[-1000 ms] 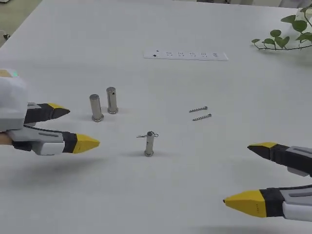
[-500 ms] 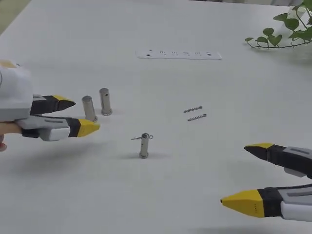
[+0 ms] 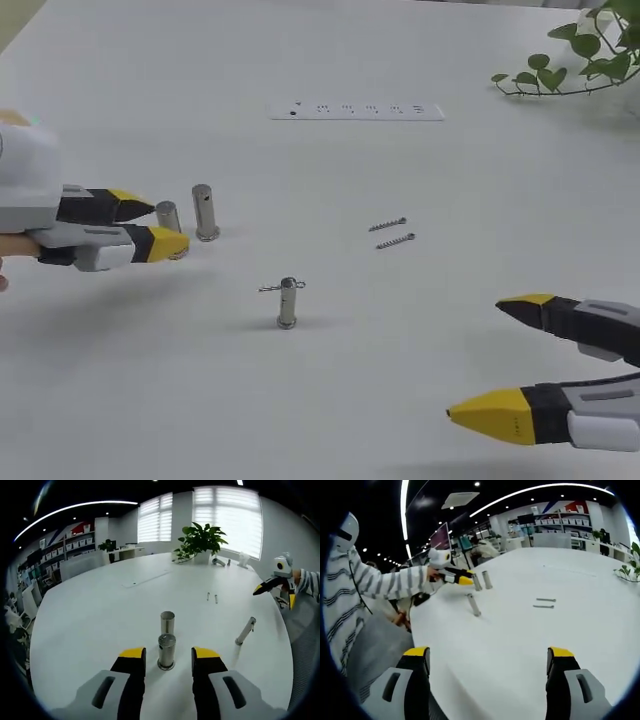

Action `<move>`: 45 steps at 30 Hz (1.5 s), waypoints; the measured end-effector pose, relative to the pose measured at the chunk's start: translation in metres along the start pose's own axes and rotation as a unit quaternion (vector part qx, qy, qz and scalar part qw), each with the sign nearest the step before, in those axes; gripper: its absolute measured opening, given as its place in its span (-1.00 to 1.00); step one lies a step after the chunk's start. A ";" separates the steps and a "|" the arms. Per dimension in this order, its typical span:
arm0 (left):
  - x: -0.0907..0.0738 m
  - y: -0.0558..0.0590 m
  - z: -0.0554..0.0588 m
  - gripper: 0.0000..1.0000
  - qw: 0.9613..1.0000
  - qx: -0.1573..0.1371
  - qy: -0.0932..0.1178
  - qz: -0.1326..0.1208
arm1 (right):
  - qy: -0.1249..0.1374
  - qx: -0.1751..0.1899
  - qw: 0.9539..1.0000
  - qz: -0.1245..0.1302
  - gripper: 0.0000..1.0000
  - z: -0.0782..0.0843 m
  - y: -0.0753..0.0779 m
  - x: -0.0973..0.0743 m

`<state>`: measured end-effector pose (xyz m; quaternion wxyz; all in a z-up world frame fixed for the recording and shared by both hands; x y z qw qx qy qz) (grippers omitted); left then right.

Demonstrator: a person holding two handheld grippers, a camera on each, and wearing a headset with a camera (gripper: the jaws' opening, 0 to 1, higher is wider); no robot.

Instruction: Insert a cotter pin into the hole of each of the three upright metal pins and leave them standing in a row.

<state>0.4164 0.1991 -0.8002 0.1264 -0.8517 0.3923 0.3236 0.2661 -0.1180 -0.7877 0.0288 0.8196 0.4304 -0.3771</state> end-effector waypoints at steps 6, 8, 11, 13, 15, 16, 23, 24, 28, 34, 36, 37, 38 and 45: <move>0.004 -0.001 0.002 -0.41 1.000 0.001 -0.008 0.002 | -0.007 0.007 1.000 0.003 0.97 0.002 0.002 0.001; 0.005 0.000 0.001 -0.42 1.000 0.004 -0.009 0.004 | -0.008 0.005 1.000 0.002 0.96 0.001 0.002 0.002; 0.008 -0.002 0.001 -0.47 1.000 0.006 -0.008 0.004 | -0.009 0.005 1.000 -0.001 0.96 0.000 0.001 0.004; 0.009 -0.002 0.000 -0.49 1.000 0.001 -0.007 0.006 | -0.009 0.005 1.000 -0.003 0.96 0.000 0.001 0.004; 0.010 -0.001 -0.001 -0.51 1.000 0.000 -0.003 0.010 | -0.010 0.007 1.000 -0.003 0.96 0.000 0.000 0.005; 0.011 -0.002 -0.001 -0.53 1.000 0.000 -0.002 0.010 | -0.011 0.007 1.000 -0.003 0.96 0.000 0.000 0.005; 0.014 0.002 -0.003 -0.63 1.000 0.005 -0.003 0.013 | -0.012 0.007 1.000 -0.007 0.95 0.000 -0.001 0.006; 0.014 0.002 -0.003 -0.63 1.000 0.004 -0.002 0.013 | -0.013 0.008 1.000 -0.006 0.95 0.000 -0.001 0.006; 0.016 0.000 0.000 -0.67 1.000 0.011 -0.006 0.007 | -0.014 0.007 1.000 -0.004 0.94 0.001 -0.002 0.006; 0.015 -0.003 0.001 -0.76 1.000 0.009 -0.007 0.000 | -0.012 0.010 1.000 0.004 0.94 0.003 -0.001 0.007; 0.014 -0.004 0.001 -0.76 1.000 0.012 -0.007 -0.001 | -0.012 0.009 1.000 0.004 0.94 0.003 -0.001 0.007; 0.014 -0.004 0.002 -0.77 1.000 0.011 -0.006 -0.001 | -0.013 0.008 1.000 0.003 0.94 0.003 -0.002 0.007; 0.014 -0.004 0.002 -0.77 1.000 0.001 -0.002 0.001 | -0.013 0.007 1.000 0.003 0.94 0.003 -0.002 0.007; 0.015 -0.007 0.002 -0.77 1.000 -0.018 -0.002 -0.002 | -0.016 -0.009 1.000 0.011 0.92 0.001 -0.002 0.009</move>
Point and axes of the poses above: the centre of the closed fingertips' face, and the gripper's own axes: x roughly forward along the fingers, y roughly to its right, z roughly out of its underside, the point moved 5 cm from there along -x, roughly backward along the fingers, and after that the axes turned 9 degrees about -y, right-handed, at the moved point
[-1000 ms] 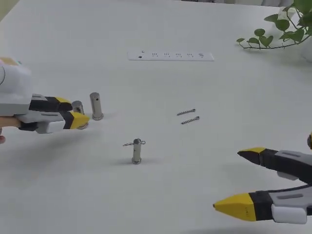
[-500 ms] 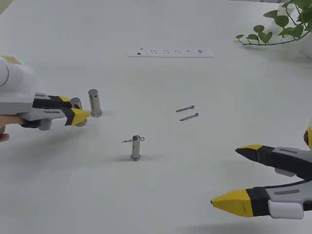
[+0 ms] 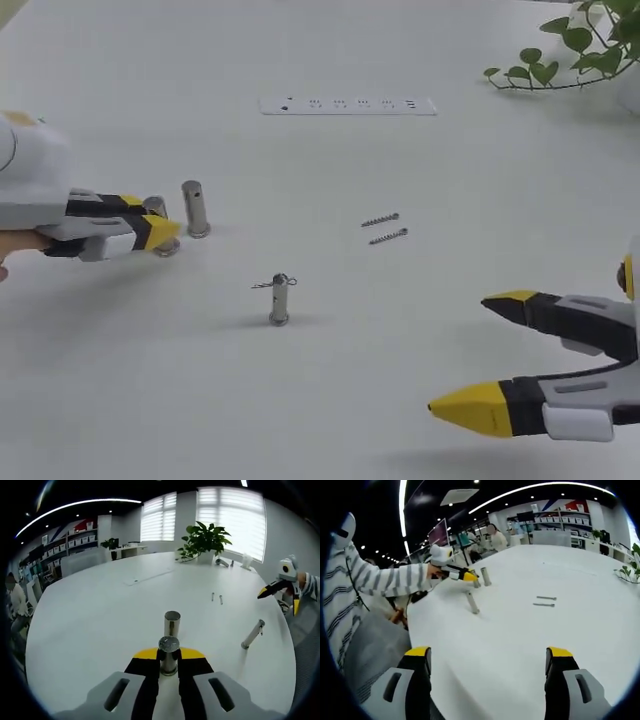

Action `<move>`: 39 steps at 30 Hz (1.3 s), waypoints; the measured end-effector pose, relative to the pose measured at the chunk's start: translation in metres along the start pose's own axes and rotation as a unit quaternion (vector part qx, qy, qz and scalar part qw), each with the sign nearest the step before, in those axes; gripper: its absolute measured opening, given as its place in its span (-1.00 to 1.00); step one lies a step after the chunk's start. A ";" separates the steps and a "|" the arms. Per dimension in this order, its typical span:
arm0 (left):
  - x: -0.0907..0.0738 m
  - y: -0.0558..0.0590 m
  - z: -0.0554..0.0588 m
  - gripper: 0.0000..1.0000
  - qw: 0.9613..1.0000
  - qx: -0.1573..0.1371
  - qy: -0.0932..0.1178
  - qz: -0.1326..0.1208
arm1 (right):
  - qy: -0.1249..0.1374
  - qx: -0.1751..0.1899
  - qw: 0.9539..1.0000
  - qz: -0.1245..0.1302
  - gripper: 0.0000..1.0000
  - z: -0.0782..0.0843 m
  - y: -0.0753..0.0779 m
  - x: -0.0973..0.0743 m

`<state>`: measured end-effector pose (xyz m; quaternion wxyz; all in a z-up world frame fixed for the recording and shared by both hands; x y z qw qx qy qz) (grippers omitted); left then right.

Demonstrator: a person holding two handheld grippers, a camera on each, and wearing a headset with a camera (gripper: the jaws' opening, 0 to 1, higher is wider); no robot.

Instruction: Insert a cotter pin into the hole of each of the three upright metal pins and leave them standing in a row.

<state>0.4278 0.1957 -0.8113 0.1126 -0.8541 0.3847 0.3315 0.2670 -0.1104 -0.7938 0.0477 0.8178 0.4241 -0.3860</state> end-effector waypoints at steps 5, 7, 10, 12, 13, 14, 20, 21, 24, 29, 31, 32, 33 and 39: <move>-0.001 0.000 0.001 -0.78 1.000 -0.006 -0.003 -0.007 | 0.003 -0.003 1.000 0.000 0.92 -0.003 0.001 -0.001; -0.002 0.000 0.002 -0.78 1.000 0.004 -0.009 -0.010 | 0.002 -0.006 1.000 -0.001 0.92 -0.004 0.001 -0.001; -0.007 0.002 0.003 -0.78 1.000 0.005 -0.012 -0.012 | 0.000 -0.010 1.000 0.000 0.92 -0.004 0.001 -0.002; -0.010 0.004 0.003 -0.78 1.000 0.009 -0.013 -0.014 | 0.000 -0.011 1.000 0.000 0.91 -0.005 0.001 -0.002; -0.013 0.005 0.003 -0.78 1.000 0.014 -0.013 -0.014 | 0.000 -0.012 1.000 0.000 0.92 -0.005 0.001 -0.002; -0.015 0.006 0.002 -0.78 1.000 0.017 -0.012 -0.012 | 0.000 -0.012 1.000 0.001 0.92 -0.006 0.002 -0.003; -0.035 0.012 -0.005 -0.78 1.000 0.017 -0.004 0.000 | -0.001 -0.022 1.000 0.002 0.92 -0.010 0.002 -0.005; -0.040 0.015 -0.006 -0.78 1.000 0.018 -0.003 0.003 | 0.000 -0.024 1.000 0.002 0.92 -0.011 0.002 -0.006; -0.050 0.022 -0.009 -0.78 1.000 0.010 -0.004 0.011 | 0.002 -0.026 1.000 0.003 0.92 -0.013 0.003 -0.007; -0.067 0.039 -0.014 -0.78 0.999 0.034 -0.006 0.021 | 0.003 -0.032 0.999 0.003 0.92 -0.015 0.001 -0.010; -0.072 0.044 -0.016 -0.78 0.999 0.033 -0.005 0.028 | 0.006 -0.033 0.999 0.003 0.92 -0.017 0.001 -0.011; -0.076 0.049 -0.018 -0.78 0.999 0.033 -0.006 0.032 | 0.007 -0.034 0.999 0.003 0.92 -0.017 0.001 -0.012; -0.078 0.051 -0.020 -0.78 0.999 0.032 -0.007 0.032 | 0.008 -0.035 0.999 0.004 0.92 -0.018 0.001 -0.012; -0.083 0.065 -0.024 -0.78 0.999 0.034 -0.014 0.031 | 0.013 -0.035 0.999 0.005 0.92 -0.018 0.002 -0.016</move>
Point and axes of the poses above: the centre of the closed fingertips' face, and the gripper's own axes: x roughly forward along the fingers, y roughly to its right, z roughly out of its underside, the point moved 5 cm from there along -x, roughly backward along the fingers, and after that the axes turned 9 degrees about -y, right-handed, at the moved point
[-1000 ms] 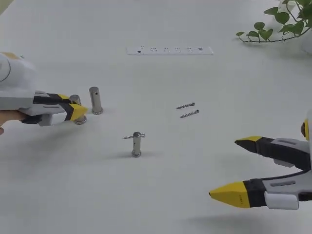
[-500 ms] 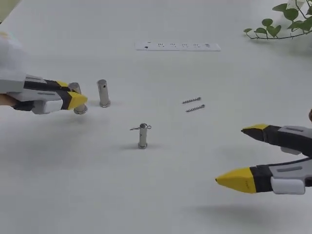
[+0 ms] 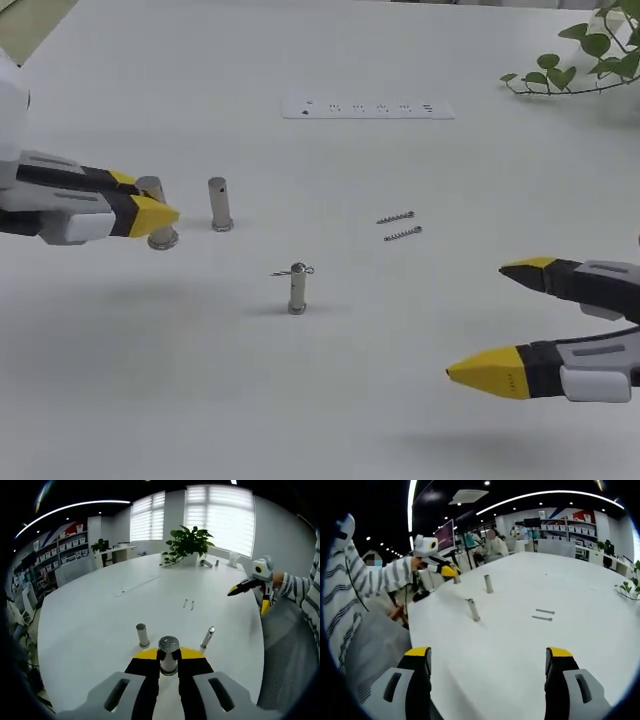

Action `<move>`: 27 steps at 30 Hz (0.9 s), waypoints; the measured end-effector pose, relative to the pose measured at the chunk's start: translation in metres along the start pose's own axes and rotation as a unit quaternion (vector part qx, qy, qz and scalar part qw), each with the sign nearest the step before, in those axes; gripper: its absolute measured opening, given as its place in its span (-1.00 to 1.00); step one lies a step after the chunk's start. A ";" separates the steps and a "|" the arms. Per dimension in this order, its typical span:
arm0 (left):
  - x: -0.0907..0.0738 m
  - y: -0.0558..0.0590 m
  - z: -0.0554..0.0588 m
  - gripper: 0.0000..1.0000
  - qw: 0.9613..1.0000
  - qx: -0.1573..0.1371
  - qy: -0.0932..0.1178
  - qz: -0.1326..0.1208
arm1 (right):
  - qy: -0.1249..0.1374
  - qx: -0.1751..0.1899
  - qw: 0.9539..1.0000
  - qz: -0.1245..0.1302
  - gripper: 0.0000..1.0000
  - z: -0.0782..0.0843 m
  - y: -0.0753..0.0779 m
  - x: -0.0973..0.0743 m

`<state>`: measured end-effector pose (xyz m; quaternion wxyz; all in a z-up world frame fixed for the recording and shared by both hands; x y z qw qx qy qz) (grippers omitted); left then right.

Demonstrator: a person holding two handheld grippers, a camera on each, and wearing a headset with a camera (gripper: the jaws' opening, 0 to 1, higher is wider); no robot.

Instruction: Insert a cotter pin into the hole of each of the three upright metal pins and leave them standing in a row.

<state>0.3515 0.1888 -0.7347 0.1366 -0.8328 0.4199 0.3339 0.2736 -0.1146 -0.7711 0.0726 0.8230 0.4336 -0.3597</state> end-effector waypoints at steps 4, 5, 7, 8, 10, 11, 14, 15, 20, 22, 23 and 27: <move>0.003 0.010 -0.002 -0.78 1.000 0.006 0.000 0.014 | 0.003 0.001 1.000 -0.002 0.91 0.001 -0.001 -0.002; 0.003 0.014 -0.003 -0.78 1.000 0.005 -0.001 0.017 | 0.004 0.000 1.000 -0.002 0.91 0.001 -0.001 -0.002; 0.003 0.022 -0.005 -0.78 1.000 0.007 0.001 0.020 | 0.005 0.000 1.000 -0.002 0.91 0.001 0.000 -0.003; 0.003 0.027 -0.007 -0.78 1.000 0.012 0.002 0.022 | 0.006 0.001 1.000 -0.002 0.90 0.001 0.000 -0.004; 0.004 0.035 -0.008 -0.78 0.999 0.020 0.000 0.026 | 0.010 0.001 1.000 -0.001 0.90 0.000 0.000 -0.005; 0.005 0.038 -0.008 -0.78 0.999 0.026 0.001 0.029 | 0.011 0.001 1.000 -0.001 0.90 -0.001 0.000 -0.006; 0.009 0.046 -0.009 -0.78 0.998 0.032 0.002 0.044 | 0.013 -0.001 1.000 -0.005 0.87 -0.002 -0.002 -0.006; 0.011 0.049 -0.009 -0.78 0.998 0.037 0.001 0.048 | 0.012 -0.003 1.000 -0.007 0.85 -0.002 -0.003 -0.006; 0.021 0.066 -0.005 -0.78 0.996 0.051 -0.003 0.067 | 0.012 -0.005 1.000 -0.010 0.83 -0.002 -0.005 -0.006; 0.025 0.072 -0.002 -0.78 0.996 0.053 -0.006 0.075 | 0.012 -0.005 1.000 -0.010 0.83 -0.001 -0.006 -0.006; 0.026 0.074 -0.001 -0.78 0.995 0.057 -0.008 0.077 | 0.011 -0.006 1.000 -0.010 0.83 -0.001 -0.006 -0.006; 0.035 0.083 0.005 -0.78 0.994 0.058 -0.015 0.087 | 0.013 -0.005 1.000 -0.007 0.83 -0.001 -0.006 -0.008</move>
Point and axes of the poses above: the centre of the closed fingertips' face, and the gripper's own axes: x roughly forward along the fingers, y roughly to its right, z roughly out of its underside, the point moved 5 cm from there along -x, roughly backward along the fingers, and after that the axes turned 9 degrees about -y, right-handed, at the moved point
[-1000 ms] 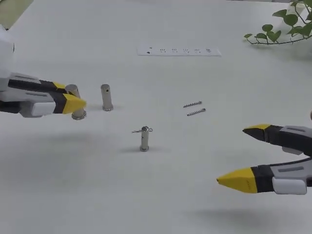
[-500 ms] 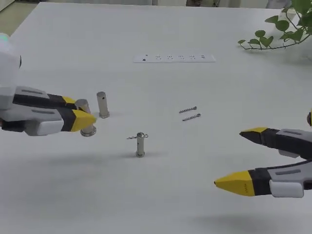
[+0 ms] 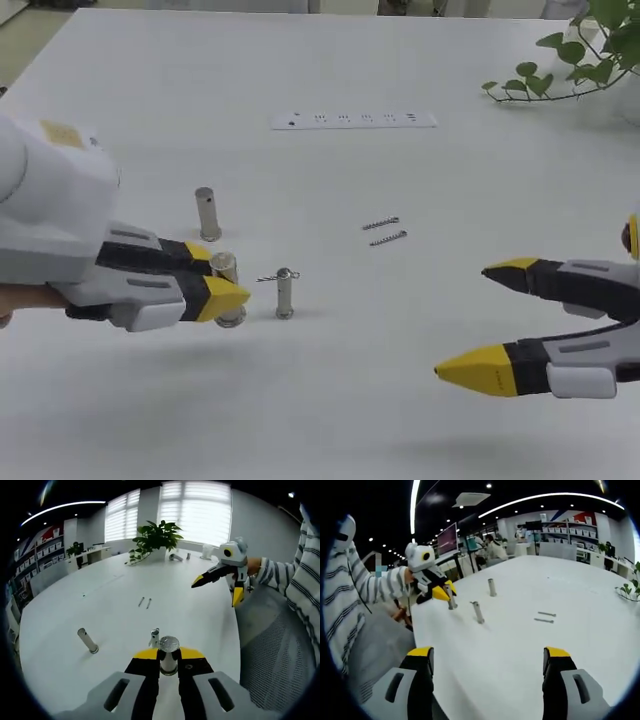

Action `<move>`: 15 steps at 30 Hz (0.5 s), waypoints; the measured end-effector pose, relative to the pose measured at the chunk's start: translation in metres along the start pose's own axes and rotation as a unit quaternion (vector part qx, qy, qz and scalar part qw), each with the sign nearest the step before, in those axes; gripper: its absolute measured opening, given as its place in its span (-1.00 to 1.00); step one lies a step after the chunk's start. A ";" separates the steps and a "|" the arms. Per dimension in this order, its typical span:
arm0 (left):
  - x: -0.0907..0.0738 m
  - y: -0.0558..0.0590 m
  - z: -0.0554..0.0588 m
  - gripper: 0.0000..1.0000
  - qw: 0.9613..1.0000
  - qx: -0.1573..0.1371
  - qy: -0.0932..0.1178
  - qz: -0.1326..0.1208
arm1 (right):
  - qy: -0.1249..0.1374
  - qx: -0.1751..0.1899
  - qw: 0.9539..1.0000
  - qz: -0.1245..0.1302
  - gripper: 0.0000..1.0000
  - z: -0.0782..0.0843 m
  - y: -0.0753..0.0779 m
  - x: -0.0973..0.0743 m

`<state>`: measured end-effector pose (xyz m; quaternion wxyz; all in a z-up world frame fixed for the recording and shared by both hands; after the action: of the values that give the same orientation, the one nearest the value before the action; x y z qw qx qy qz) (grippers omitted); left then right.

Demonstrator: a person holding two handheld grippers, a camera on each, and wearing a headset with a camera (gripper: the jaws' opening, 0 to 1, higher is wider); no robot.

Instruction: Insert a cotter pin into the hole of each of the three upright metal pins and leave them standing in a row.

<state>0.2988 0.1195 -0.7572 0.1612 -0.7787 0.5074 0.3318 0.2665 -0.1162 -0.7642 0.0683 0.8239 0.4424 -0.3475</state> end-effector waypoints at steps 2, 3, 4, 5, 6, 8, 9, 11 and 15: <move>0.004 0.003 0.001 -0.78 1.000 -0.001 -0.001 0.002 | 0.000 0.000 1.000 0.001 0.83 0.001 0.000 0.000; 0.007 0.005 0.002 -0.78 1.000 -0.002 -0.002 0.003 | 0.000 0.001 1.000 0.001 0.83 0.001 0.000 0.000; 0.010 0.006 0.003 -0.78 1.000 -0.001 -0.003 0.004 | 0.000 0.002 1.000 0.002 0.83 0.001 0.001 0.000; 0.013 0.008 0.005 -0.78 1.000 0.001 -0.006 0.003 | -0.001 0.001 1.000 0.003 0.83 0.001 0.001 0.000; 0.015 0.009 0.006 -0.78 1.000 0.003 -0.008 0.004 | -0.001 0.001 1.000 0.003 0.83 0.002 0.001 0.000; 0.021 0.013 0.007 -0.78 1.000 0.012 -0.010 0.004 | 0.000 0.002 1.000 0.002 0.83 0.001 0.000 0.000; 0.024 0.015 0.008 -0.78 1.000 0.013 -0.010 0.004 | 0.000 0.002 1.000 0.003 0.83 0.001 0.000 0.000; 0.029 0.018 0.010 -0.78 1.000 0.012 -0.010 0.004 | 0.000 0.002 1.000 0.003 0.83 0.001 0.000 0.000; 0.038 0.023 0.013 -0.78 1.000 0.027 -0.016 0.000 | 0.001 0.004 1.000 0.002 0.83 0.001 -0.001 -0.001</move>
<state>0.2835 0.0913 -0.7904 0.1896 -0.7689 0.5137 0.3303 0.2651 -0.1168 -0.7643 0.0655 0.8254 0.4398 -0.3480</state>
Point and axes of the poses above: the centre of the closed fingertips' face, and the gripper's own axes: x roughly forward along the fingers, y roughly to its right, z roughly out of its underside, the point moved 5 cm from there along -x, roughly backward along the fingers, and after that the axes turned 9 degrees about -y, right-handed, at the moved point
